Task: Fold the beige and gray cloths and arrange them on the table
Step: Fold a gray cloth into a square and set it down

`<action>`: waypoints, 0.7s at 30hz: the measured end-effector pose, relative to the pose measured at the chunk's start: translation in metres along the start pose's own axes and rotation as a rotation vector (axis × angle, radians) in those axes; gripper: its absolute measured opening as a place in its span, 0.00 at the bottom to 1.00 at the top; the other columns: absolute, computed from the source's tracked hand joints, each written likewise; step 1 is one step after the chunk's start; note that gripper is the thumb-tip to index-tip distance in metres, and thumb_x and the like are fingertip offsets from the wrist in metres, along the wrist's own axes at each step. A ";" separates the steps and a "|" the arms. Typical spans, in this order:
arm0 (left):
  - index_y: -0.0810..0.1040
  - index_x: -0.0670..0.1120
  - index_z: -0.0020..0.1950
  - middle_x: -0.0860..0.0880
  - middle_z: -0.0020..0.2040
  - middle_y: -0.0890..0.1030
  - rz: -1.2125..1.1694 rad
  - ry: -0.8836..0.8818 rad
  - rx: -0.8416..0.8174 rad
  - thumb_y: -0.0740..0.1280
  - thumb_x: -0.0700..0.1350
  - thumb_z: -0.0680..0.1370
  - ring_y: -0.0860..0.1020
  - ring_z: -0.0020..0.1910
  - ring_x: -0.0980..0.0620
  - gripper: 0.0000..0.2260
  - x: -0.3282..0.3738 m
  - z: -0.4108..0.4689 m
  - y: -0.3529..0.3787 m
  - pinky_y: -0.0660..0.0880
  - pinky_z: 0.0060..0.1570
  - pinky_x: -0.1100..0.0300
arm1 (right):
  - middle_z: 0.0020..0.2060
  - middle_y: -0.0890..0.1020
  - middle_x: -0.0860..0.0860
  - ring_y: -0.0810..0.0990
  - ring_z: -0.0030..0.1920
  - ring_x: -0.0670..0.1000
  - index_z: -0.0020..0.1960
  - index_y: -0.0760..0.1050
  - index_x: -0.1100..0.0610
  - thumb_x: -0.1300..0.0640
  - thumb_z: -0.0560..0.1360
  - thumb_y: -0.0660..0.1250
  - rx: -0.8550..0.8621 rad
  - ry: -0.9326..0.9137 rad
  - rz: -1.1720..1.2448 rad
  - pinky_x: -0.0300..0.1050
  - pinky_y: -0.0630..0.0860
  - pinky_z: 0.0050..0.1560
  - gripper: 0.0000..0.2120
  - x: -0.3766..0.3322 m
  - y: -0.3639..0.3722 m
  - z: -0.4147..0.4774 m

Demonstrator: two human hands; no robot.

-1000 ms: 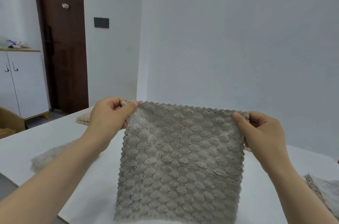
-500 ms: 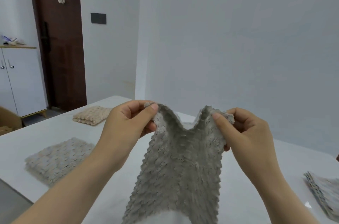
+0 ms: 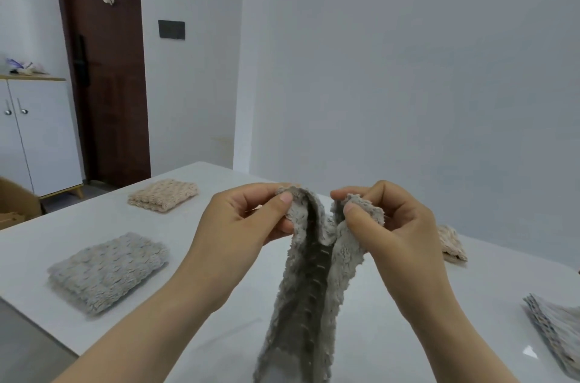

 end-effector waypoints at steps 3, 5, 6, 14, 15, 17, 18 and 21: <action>0.86 0.47 0.44 0.49 0.34 0.83 0.054 0.040 -0.001 0.69 0.41 0.75 0.79 0.33 0.55 0.06 0.006 -0.002 -0.001 0.80 0.42 0.63 | 0.40 0.85 0.47 0.78 0.36 0.49 0.33 0.71 0.61 0.60 0.65 0.66 -0.013 -0.012 -0.008 0.39 0.74 0.33 0.06 0.000 0.004 0.000; 0.85 0.46 0.42 0.48 0.35 0.83 0.068 0.054 0.014 0.71 0.42 0.73 0.79 0.32 0.55 0.04 0.010 -0.002 -0.003 0.80 0.40 0.63 | 0.36 0.84 0.50 0.76 0.34 0.49 0.33 0.72 0.60 0.61 0.65 0.66 -0.012 -0.026 -0.003 0.41 0.72 0.32 0.04 -0.004 0.006 -0.002; 0.84 0.45 0.41 0.48 0.34 0.83 0.068 0.056 0.023 0.71 0.43 0.72 0.79 0.31 0.55 0.03 0.010 -0.002 -0.005 0.79 0.39 0.64 | 0.33 0.81 0.52 0.74 0.32 0.49 0.34 0.73 0.61 0.60 0.66 0.66 -0.009 -0.036 -0.009 0.43 0.70 0.31 0.04 -0.005 0.006 -0.003; 0.83 0.42 0.42 0.44 0.36 0.84 0.035 0.047 0.016 0.72 0.42 0.71 0.80 0.33 0.52 0.03 0.009 -0.005 -0.008 0.81 0.41 0.61 | 0.32 0.81 0.46 0.76 0.29 0.48 0.38 0.82 0.50 0.43 0.66 0.73 -0.045 -0.087 -0.107 0.37 0.74 0.31 0.10 -0.009 0.004 -0.003; 0.84 0.42 0.42 0.43 0.37 0.84 0.032 0.045 0.018 0.71 0.41 0.72 0.81 0.33 0.52 0.03 0.008 -0.005 -0.008 0.81 0.41 0.61 | 0.34 0.81 0.47 0.77 0.30 0.48 0.39 0.83 0.49 0.40 0.67 0.69 -0.068 -0.093 -0.096 0.37 0.75 0.31 0.13 -0.010 0.005 -0.004; 0.84 0.43 0.42 0.44 0.37 0.84 0.030 0.052 0.029 0.71 0.41 0.72 0.81 0.34 0.52 0.03 0.008 -0.006 -0.010 0.81 0.42 0.61 | 0.35 0.82 0.50 0.78 0.30 0.48 0.42 0.84 0.50 0.43 0.72 0.67 -0.099 -0.095 -0.082 0.37 0.75 0.32 0.12 -0.011 0.007 -0.007; 0.84 0.43 0.41 0.44 0.37 0.84 0.029 0.057 0.034 0.71 0.41 0.72 0.81 0.34 0.53 0.03 0.008 -0.007 -0.010 0.81 0.41 0.62 | 0.35 0.83 0.51 0.78 0.30 0.48 0.43 0.83 0.50 0.49 0.74 0.68 -0.102 -0.094 -0.081 0.36 0.75 0.32 0.07 -0.011 0.006 -0.008; 0.85 0.43 0.42 0.45 0.37 0.85 0.044 0.082 0.048 0.71 0.40 0.72 0.83 0.36 0.51 0.03 0.009 -0.011 -0.011 0.80 0.41 0.63 | 0.35 0.82 0.47 0.77 0.31 0.46 0.44 0.82 0.49 0.63 0.71 0.72 -0.085 -0.037 -0.053 0.34 0.74 0.30 0.09 -0.005 0.007 -0.013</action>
Point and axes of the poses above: each hand's wrist, its own z-axis towards the middle knuckle, its own y-axis out of the palm, x = y × z, the point moved 9 cm from there along z, towards the middle knuckle
